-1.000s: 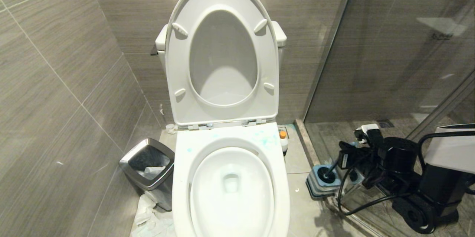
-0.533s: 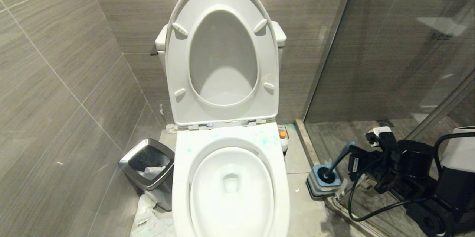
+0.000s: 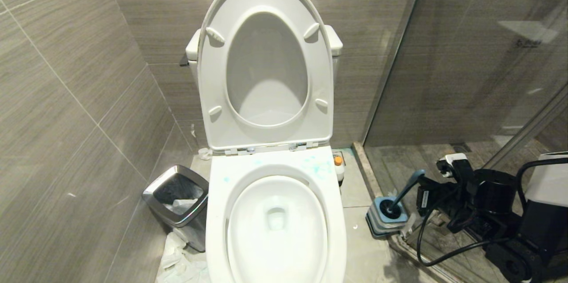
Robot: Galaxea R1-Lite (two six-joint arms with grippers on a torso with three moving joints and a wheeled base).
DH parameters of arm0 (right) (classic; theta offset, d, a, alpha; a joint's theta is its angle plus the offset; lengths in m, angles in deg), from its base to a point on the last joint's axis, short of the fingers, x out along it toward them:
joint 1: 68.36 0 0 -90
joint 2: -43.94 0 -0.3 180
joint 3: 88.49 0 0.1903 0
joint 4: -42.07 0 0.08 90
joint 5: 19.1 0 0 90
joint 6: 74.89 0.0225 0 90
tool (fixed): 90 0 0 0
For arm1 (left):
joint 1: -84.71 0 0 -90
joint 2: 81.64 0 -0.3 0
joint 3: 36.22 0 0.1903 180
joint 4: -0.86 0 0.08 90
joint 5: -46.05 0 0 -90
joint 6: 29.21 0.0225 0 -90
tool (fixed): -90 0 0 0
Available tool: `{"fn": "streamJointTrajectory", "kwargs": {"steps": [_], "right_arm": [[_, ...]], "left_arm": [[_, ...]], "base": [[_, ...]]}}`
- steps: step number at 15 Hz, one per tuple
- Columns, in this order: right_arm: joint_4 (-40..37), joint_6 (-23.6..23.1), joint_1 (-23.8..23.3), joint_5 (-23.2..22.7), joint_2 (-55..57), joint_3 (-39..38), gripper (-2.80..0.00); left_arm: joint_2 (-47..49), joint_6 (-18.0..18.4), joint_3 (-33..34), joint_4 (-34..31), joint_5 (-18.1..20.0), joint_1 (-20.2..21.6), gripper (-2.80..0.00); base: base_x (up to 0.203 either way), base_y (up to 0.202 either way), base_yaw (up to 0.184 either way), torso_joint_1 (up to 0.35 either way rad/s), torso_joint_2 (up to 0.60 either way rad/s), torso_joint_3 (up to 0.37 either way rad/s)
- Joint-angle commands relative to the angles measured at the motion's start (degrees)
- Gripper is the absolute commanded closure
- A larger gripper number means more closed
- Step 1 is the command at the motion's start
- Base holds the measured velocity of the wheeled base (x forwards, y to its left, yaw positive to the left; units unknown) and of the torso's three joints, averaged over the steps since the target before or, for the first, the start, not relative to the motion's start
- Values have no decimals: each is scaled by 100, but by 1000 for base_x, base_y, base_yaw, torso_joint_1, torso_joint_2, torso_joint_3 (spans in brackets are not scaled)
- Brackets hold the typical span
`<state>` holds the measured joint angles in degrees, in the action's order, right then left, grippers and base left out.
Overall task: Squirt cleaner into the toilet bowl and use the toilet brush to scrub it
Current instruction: Pour in the cleaning agent
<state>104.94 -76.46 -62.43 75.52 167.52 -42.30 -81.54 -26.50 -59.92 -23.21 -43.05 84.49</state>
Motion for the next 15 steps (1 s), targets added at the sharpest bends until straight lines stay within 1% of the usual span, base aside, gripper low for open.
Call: {"fn": "streamJointTrajectory", "kwargs": {"steps": [1, 8, 15], "right_arm": [[51, -1, 5, 4, 70, 3, 0], [51, -1, -4, -5, 79, 3, 0], [60, -1, 3, -5, 44, -6, 0]], "left_arm": [[8, 1, -2, -8, 6, -4, 0], [8, 10, -11, -35, 6, -4, 0], [8, 10, -2, -8, 6, 4, 0]], "base": [[0, 0, 0, 0, 0, 0], [0, 0, 0, 0, 1, -9], [0, 0, 0, 1, 3, -173]]}}
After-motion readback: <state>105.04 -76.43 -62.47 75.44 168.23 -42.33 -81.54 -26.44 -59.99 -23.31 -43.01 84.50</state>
